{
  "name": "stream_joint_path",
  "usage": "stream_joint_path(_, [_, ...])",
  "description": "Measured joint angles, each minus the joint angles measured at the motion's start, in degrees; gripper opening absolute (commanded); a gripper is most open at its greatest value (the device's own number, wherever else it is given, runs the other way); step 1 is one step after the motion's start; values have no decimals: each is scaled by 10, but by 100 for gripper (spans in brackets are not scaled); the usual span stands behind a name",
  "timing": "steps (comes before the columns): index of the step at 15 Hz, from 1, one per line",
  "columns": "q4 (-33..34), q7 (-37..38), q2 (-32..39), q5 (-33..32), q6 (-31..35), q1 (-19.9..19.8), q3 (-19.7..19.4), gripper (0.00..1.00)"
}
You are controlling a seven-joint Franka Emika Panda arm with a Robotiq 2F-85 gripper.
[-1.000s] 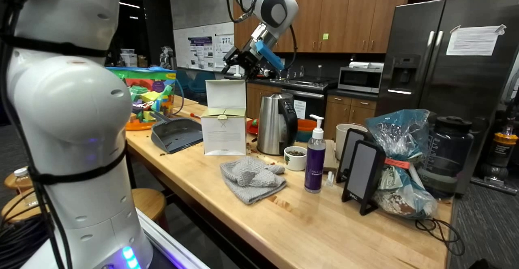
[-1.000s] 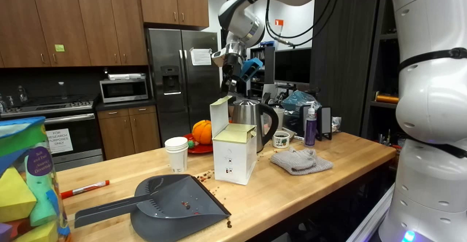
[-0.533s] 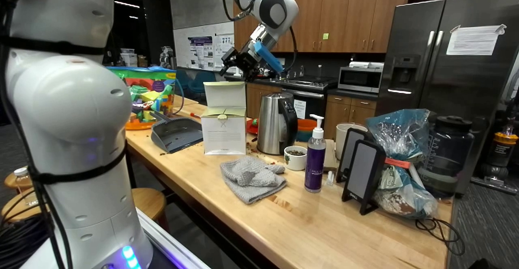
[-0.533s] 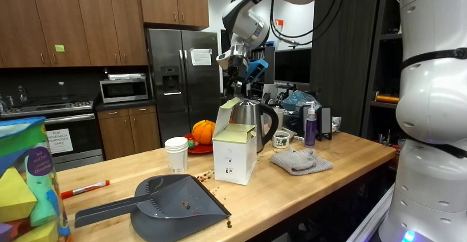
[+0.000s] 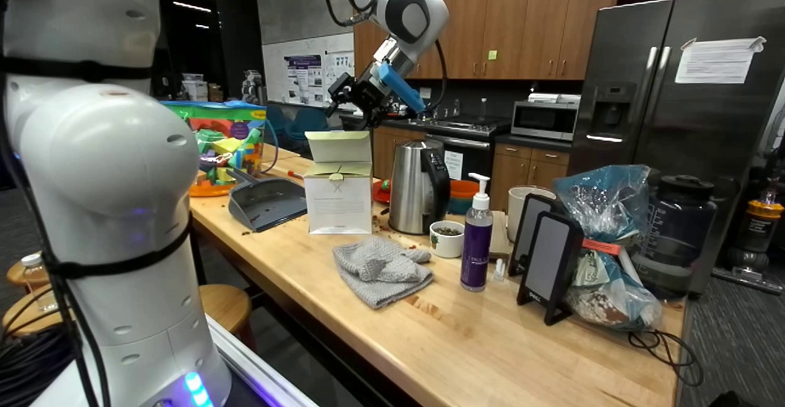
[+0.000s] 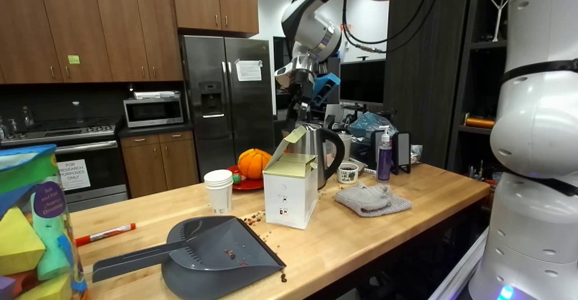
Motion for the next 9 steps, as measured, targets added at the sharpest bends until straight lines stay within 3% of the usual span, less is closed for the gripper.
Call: stream_joint_path(9, [-94, -3, -42, 6, 80, 6, -1, 100])
